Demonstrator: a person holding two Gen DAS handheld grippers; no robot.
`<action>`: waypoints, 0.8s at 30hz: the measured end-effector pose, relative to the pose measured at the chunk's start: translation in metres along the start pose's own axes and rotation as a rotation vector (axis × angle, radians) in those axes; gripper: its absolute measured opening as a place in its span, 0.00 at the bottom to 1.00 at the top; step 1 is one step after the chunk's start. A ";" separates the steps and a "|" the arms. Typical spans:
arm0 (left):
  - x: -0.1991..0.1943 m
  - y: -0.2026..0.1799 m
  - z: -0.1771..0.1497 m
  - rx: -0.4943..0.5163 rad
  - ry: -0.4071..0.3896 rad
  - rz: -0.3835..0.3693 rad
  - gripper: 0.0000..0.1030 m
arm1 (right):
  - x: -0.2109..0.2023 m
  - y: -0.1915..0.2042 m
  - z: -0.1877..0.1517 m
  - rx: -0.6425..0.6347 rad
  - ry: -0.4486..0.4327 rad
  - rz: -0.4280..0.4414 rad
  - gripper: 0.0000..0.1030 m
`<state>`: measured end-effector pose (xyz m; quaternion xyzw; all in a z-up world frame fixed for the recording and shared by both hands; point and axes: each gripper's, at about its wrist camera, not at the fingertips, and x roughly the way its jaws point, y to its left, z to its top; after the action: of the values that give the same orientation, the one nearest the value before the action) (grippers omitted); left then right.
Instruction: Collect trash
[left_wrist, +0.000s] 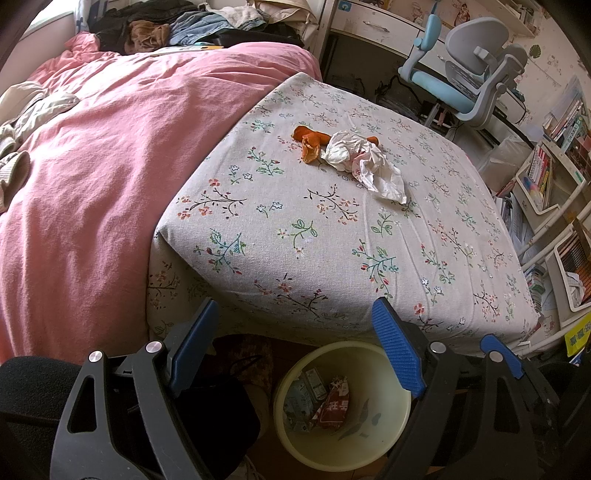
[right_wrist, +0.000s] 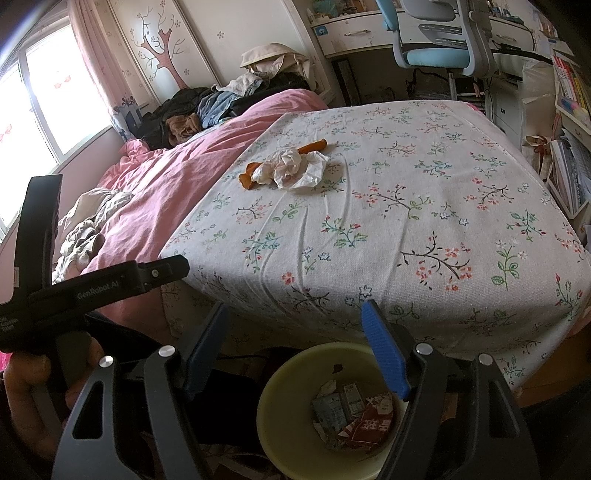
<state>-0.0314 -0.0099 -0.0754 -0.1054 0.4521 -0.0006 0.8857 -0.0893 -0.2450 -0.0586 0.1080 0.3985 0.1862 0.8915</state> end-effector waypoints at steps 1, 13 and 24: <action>0.000 0.000 0.000 0.000 0.000 0.000 0.79 | 0.000 -0.001 0.000 0.000 0.000 0.000 0.69; 0.000 0.000 0.000 0.000 0.000 -0.001 0.79 | -0.002 -0.002 -0.002 -0.001 0.000 -0.001 0.69; 0.001 0.003 0.002 -0.017 0.000 -0.006 0.79 | -0.001 0.000 0.001 0.008 -0.006 0.003 0.69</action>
<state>-0.0300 -0.0064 -0.0757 -0.1142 0.4517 0.0004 0.8849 -0.0894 -0.2450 -0.0574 0.1127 0.3962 0.1857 0.8921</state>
